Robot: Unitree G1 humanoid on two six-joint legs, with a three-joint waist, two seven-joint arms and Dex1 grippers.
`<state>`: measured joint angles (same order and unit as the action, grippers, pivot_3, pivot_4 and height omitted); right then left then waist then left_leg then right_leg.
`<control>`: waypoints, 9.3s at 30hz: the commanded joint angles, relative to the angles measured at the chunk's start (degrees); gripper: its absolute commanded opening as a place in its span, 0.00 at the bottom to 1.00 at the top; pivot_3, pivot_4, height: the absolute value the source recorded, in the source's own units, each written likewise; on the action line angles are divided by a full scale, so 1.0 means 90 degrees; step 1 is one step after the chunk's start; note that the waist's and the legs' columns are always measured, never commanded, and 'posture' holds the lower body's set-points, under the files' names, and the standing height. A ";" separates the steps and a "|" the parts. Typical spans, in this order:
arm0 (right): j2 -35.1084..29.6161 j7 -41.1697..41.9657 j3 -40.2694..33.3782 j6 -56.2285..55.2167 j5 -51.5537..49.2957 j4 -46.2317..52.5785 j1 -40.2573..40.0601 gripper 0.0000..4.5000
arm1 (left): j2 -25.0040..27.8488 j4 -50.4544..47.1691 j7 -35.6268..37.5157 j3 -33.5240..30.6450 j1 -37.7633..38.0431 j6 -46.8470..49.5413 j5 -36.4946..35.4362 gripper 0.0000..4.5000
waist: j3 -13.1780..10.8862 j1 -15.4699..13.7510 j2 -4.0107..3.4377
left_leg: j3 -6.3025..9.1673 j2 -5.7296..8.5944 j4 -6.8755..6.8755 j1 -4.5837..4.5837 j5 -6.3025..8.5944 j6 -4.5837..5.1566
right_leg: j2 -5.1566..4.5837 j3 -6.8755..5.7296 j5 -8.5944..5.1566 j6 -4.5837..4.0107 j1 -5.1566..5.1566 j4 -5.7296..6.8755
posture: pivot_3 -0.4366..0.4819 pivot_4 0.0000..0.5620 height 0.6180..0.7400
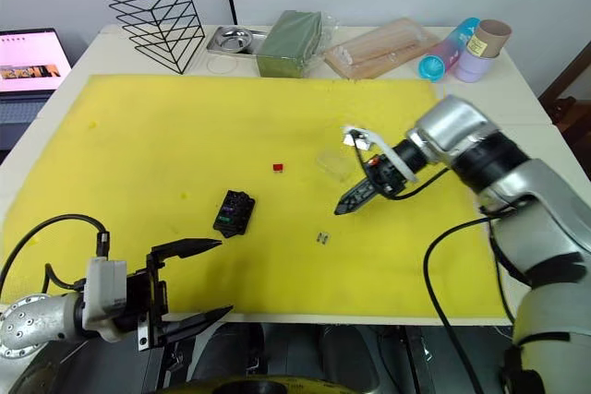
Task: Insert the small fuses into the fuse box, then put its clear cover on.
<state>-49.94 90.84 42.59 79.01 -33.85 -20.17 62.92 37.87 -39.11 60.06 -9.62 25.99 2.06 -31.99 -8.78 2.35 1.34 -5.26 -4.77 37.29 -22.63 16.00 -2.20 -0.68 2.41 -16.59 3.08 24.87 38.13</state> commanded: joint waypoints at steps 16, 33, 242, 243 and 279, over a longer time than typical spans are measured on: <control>0.0755 -0.2237 -0.2128 0.1498 -0.1281 0.0745 -0.1427 0.25 | 0.0216 -0.0122 0.0104 0.0175 -0.0411 0.0337 -0.0312 1.00 | -0.0002 0.0008 -0.0004 | 0.0009 0.0007 0.0005 0.0006 0.0000 0.0000 | 0.0010 0.0013 0.0007 0.0005 -0.0006 0.0005 | 0.48 0.27 1.00; 0.0935 -0.2635 -0.2196 0.1238 -0.1050 0.0521 -0.1588 0.25 | 0.0171 -0.0116 0.0213 0.0174 -0.0253 0.0240 -0.0279 1.00 | -0.0002 0.0013 -0.0004 | 0.0014 0.0006 0.0004 0.0006 0.0000 0.0001 | 0.0014 0.0014 0.0007 0.0006 -0.0008 0.0005 | 0.48 0.27 1.00; 0.3456 -0.5603 -0.1222 -0.2030 0.1821 0.3873 -0.1522 0.01 | -0.1691 0.0027 -0.3255 -0.0073 0.0301 0.0736 0.0625 1.00 | 0.0023 0.0026 0.0036 | 0.0040 0.0010 -0.0002 0.0017 0.0000 0.0000 | 0.0008 0.0006 0.0006 0.0004 -0.0027 0.0003 | 0.48 0.27 1.00; 0.3455 -0.5597 -0.1223 -0.2024 0.1825 0.3873 -0.1525 0.01 | -0.1692 0.0029 -0.3255 -0.0070 0.0301 0.0734 0.0627 1.00 | 0.0023 0.0026 0.0036 | 0.0040 0.0010 -0.0003 0.0017 0.0000 0.0000 | 0.0008 0.0006 0.0006 0.0003 -0.0027 0.0003 | 0.48 0.27 1.00; 0.3430 -0.5423 -0.1003 -0.2256 0.2309 0.3655 -0.1462 0.11 | -0.1768 0.0027 -0.3301 0.0018 0.0287 0.0756 0.0724 1.00 | 0.0023 0.0026 0.0036 | 0.0040 0.0010 -0.0003 0.0017 0.0000 0.0000 | 0.0008 0.0006 0.0005 0.0002 -0.0026 0.0002 | 0.48 0.27 1.00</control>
<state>-19.43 42.02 34.63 59.54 -13.44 11.96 49.31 21.98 -38.31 30.26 -9.72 28.50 9.49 -25.50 -8.58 2.59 1.66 -4.91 -4.68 37.27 -22.47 16.00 -2.20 -0.61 2.46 -16.55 3.10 24.64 38.14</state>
